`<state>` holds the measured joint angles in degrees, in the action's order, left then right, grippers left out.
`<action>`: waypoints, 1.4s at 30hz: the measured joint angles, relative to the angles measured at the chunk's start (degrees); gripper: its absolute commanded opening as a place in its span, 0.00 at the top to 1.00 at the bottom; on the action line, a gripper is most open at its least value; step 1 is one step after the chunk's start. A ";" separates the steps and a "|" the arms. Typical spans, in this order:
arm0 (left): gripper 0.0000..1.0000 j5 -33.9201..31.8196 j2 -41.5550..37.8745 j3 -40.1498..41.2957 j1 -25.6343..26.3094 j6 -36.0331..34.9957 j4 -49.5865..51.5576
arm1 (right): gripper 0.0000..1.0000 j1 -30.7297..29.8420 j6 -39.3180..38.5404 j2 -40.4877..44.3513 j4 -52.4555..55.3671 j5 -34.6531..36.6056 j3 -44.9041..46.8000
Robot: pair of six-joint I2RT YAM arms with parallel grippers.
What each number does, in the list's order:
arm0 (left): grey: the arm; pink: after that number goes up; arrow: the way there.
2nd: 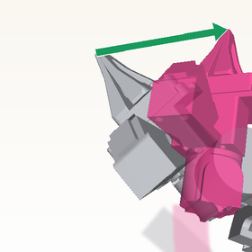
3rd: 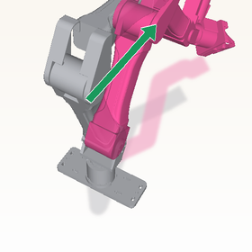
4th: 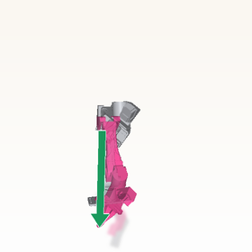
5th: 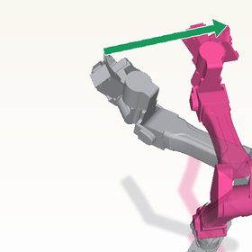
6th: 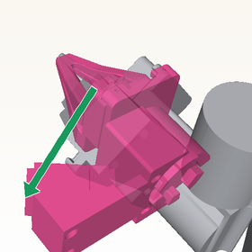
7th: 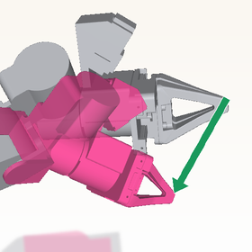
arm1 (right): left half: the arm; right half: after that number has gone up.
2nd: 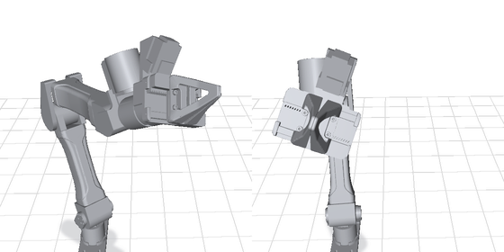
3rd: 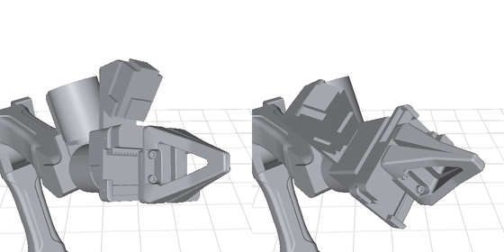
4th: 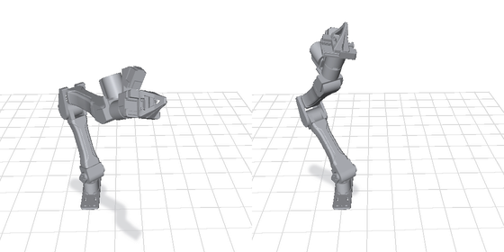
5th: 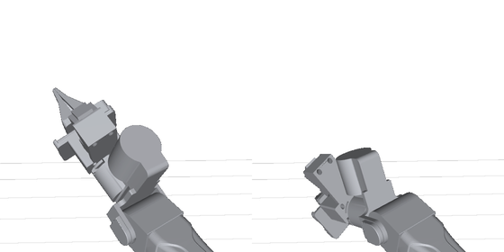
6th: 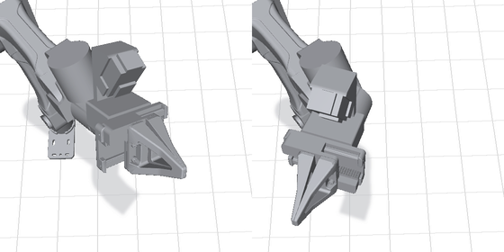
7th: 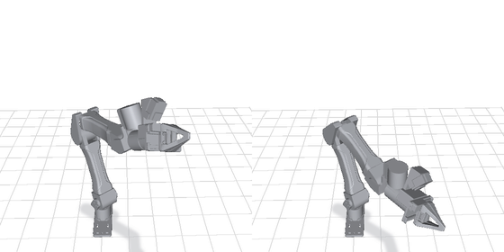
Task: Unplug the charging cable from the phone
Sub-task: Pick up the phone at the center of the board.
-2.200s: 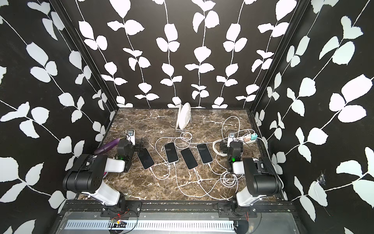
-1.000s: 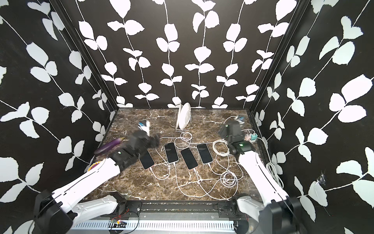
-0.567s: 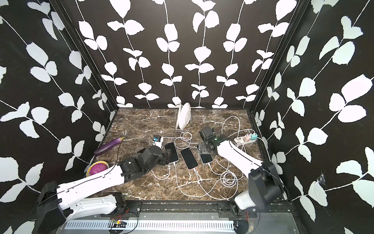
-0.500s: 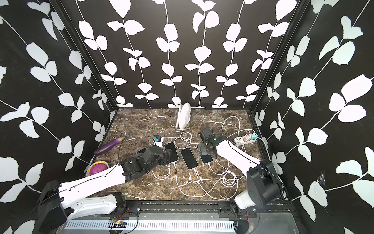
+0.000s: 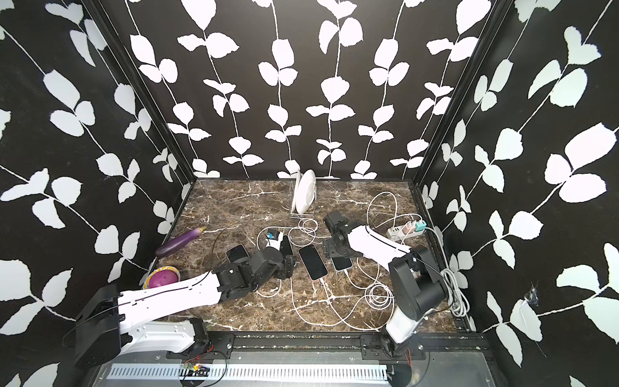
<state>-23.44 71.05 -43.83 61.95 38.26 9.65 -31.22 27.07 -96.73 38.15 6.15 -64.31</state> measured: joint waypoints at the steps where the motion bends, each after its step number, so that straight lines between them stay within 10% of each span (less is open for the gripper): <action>1: 0.25 0.00 0.57 0.00 0.39 0.22 -0.22 | 0.00 0.09 -0.57 -1.05 -0.26 -0.24 -0.50; 42: 0.25 0.52 7.28 0.17 3.21 2.21 -5.33 | 0.13 2.71 -10.40 -8.92 -0.96 -5.14 -2.89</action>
<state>-22.92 78.32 -43.66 65.17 40.47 4.32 -28.51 16.67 -105.65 37.19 1.02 -67.20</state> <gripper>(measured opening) 0.757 0.890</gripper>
